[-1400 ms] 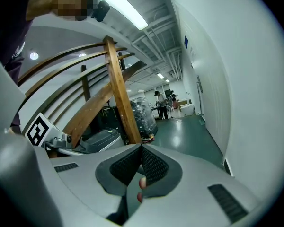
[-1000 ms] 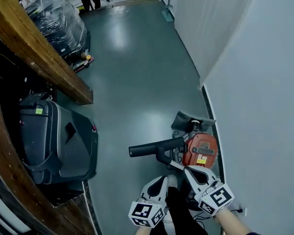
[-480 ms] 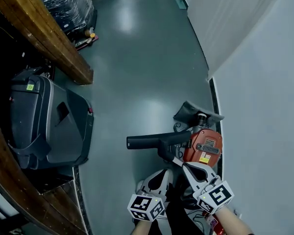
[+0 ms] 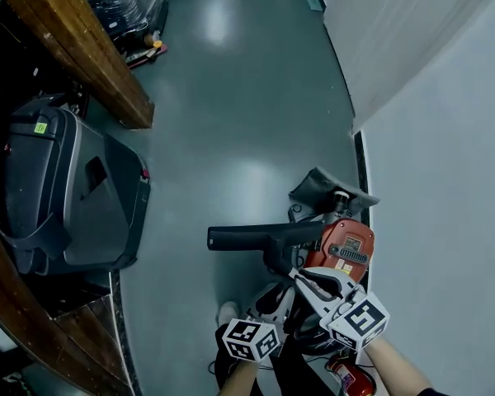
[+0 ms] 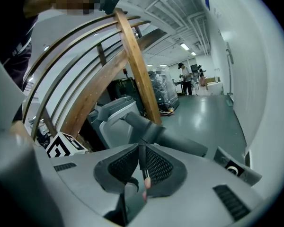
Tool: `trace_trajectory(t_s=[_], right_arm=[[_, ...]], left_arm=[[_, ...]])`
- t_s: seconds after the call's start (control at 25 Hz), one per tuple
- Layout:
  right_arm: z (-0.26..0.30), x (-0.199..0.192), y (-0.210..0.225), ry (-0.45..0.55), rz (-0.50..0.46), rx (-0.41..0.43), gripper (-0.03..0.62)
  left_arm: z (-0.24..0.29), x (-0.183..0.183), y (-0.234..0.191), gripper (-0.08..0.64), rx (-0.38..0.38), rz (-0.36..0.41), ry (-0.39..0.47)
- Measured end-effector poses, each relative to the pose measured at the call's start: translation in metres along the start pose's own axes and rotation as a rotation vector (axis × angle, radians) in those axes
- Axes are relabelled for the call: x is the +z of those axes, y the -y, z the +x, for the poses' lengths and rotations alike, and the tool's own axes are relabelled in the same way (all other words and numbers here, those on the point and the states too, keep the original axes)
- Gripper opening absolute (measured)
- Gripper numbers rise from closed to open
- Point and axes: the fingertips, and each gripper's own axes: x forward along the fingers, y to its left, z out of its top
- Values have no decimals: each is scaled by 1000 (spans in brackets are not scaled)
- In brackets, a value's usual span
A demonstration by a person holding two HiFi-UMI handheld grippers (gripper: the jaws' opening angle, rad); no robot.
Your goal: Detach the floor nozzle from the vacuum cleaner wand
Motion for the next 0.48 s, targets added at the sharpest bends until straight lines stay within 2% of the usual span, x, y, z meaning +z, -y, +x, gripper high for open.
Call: trace_trajectory(t_s=[0.12, 0.32, 0.48], right_arm=[[8, -8, 0, -55, -30, 56, 88], [27, -19, 1, -159, -91, 150, 140], [44, -28, 0, -230, -111, 228, 175]], left_arm=[[13, -6, 1, 120, -27, -10, 9], [33, -14, 1, 180, -56, -14, 25], [43, -18, 0, 187, -73, 3, 44]])
